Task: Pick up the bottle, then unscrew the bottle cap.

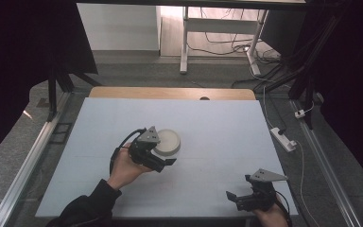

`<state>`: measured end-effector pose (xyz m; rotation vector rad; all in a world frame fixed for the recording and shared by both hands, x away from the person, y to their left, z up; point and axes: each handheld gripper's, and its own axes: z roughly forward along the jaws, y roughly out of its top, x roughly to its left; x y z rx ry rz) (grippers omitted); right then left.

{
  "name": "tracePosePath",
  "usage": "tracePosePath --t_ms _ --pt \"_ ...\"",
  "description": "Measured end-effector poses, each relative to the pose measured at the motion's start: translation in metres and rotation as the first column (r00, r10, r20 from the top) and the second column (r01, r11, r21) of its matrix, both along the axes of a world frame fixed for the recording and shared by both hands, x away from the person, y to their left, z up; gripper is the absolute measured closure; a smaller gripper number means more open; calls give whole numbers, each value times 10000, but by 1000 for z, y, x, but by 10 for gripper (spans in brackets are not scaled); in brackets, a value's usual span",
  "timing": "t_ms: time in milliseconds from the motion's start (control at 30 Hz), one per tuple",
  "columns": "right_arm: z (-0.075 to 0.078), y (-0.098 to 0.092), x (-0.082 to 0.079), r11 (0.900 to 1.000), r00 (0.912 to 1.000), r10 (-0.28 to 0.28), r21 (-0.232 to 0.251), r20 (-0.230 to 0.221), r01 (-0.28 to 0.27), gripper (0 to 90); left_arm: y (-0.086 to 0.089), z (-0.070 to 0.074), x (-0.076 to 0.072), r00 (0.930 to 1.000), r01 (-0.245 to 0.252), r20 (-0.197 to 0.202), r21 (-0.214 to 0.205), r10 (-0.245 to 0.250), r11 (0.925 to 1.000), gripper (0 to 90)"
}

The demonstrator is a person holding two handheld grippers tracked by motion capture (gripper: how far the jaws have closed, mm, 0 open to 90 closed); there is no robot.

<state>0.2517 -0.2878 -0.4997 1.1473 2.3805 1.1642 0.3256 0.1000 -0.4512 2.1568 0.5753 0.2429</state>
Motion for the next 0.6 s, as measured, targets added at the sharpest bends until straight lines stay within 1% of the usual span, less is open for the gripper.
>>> tracePosePath --t_ms 33,133,267,467,600 --pt "0 0 0 10000 10000 1 2 -2 -1 0 -1 -1 -1 10000 -2 -10 -85 2 10000 77" --pt "0 0 0 10000 10000 13 -6 -2 -13 0 -4 -1 -2 10000 96 -5 -144 -96 9999 77" --pt "0 0 0 10000 10000 29 -25 -15 -29 0 -7 0 -4 9998 175 74 -129 -174 9998 78" --pt "0 2 -1 10000 10000 75 -49 19 -75 0 -8 -1 -5 9997 249 34 -182 -249 9995 78" --pt "1 2 -2 9999 9999 103 -84 128 -102 0 -8 -2 -5 9997 244 11 -200 -244 9995 78"
